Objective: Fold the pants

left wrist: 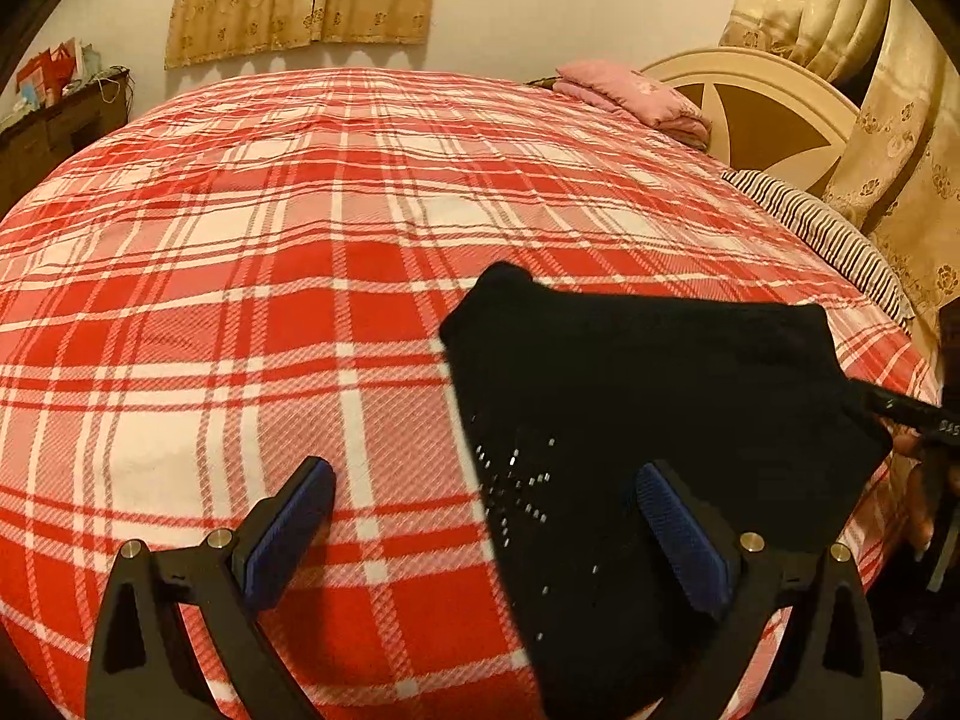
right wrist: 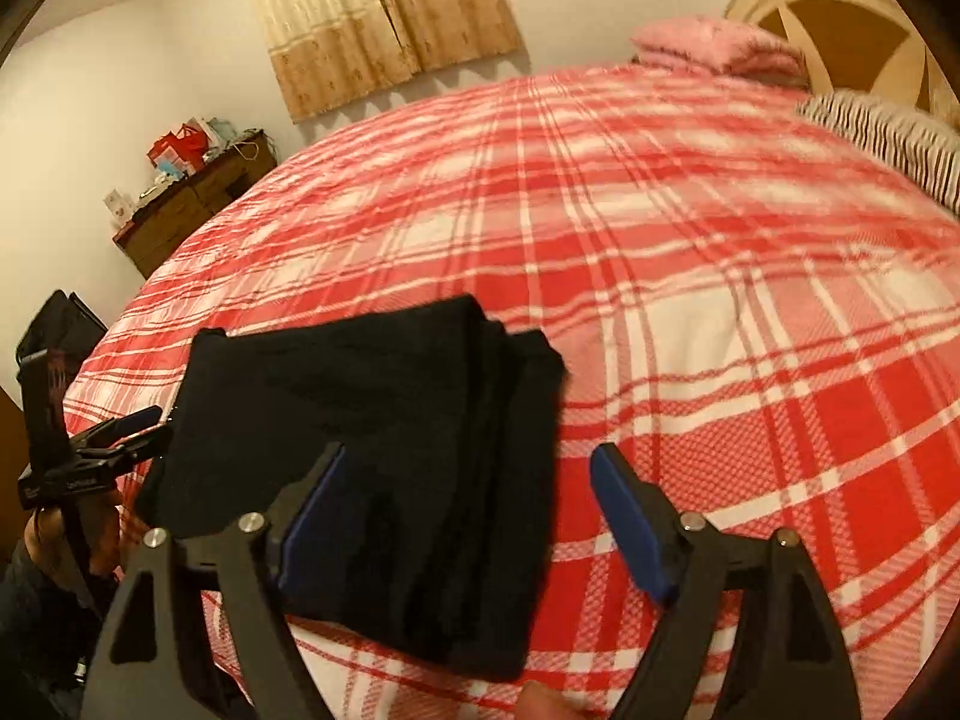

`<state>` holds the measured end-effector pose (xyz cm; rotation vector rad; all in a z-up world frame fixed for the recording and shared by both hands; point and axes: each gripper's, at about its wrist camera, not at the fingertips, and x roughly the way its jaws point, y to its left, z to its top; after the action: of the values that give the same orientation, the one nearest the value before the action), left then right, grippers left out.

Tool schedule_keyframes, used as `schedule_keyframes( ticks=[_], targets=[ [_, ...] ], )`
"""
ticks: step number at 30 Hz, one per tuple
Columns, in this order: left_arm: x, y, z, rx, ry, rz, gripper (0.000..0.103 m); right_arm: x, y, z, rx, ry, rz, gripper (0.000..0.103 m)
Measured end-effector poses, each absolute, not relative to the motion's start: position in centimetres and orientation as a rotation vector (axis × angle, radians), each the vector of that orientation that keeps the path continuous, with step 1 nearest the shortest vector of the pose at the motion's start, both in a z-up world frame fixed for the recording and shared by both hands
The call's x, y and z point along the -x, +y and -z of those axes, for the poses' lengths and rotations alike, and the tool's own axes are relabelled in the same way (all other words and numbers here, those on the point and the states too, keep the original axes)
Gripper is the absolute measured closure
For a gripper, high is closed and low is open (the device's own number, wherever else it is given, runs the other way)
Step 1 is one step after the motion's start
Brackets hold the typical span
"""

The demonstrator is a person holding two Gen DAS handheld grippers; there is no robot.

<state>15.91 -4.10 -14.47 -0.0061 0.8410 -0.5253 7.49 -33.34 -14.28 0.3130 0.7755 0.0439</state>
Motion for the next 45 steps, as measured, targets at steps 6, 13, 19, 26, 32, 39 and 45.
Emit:
schedule_keyframes(
  ticks=[6,13,19,26,32,39,45],
  targets=[
    [-16.5,-4.9,14.0,0.023,0.838,0.551,0.002,-9.2,-33.8,15.4,-0.359,0.800,-0.101,0.029],
    [-17.0,-6.1,14.5,0.041,0.874,0.589,0.002,-9.5,-34.3,15.8,-0.398,0.792,-0.137,0.040],
    [-16.2,-5.2,14.5,0.030,0.858,0.602,0.019,-8.9,-34.5,15.8,-0.475,0.797,-0.213,0.064],
    [-15.7,-5.6,13.5,0.037,0.839,0.651,0.083,-8.2,-33.5,14.2,-0.439,0.752,-0.223,0.071],
    [-15.3,-3.8,11.9,0.112,0.792,0.660,0.092,-7.5,-29.8,10.1,-0.282,0.696,-0.243,0.073],
    [-15.4,0.8,8.8,0.159,0.700,0.578,0.092,-10.4,-26.3,7.3,-0.180,0.682,-0.317,0.074],
    [-16.3,7.6,7.0,0.170,0.635,0.410,0.092,-16.9,-22.2,6.0,-0.170,0.657,-0.428,0.074]
  ],
)
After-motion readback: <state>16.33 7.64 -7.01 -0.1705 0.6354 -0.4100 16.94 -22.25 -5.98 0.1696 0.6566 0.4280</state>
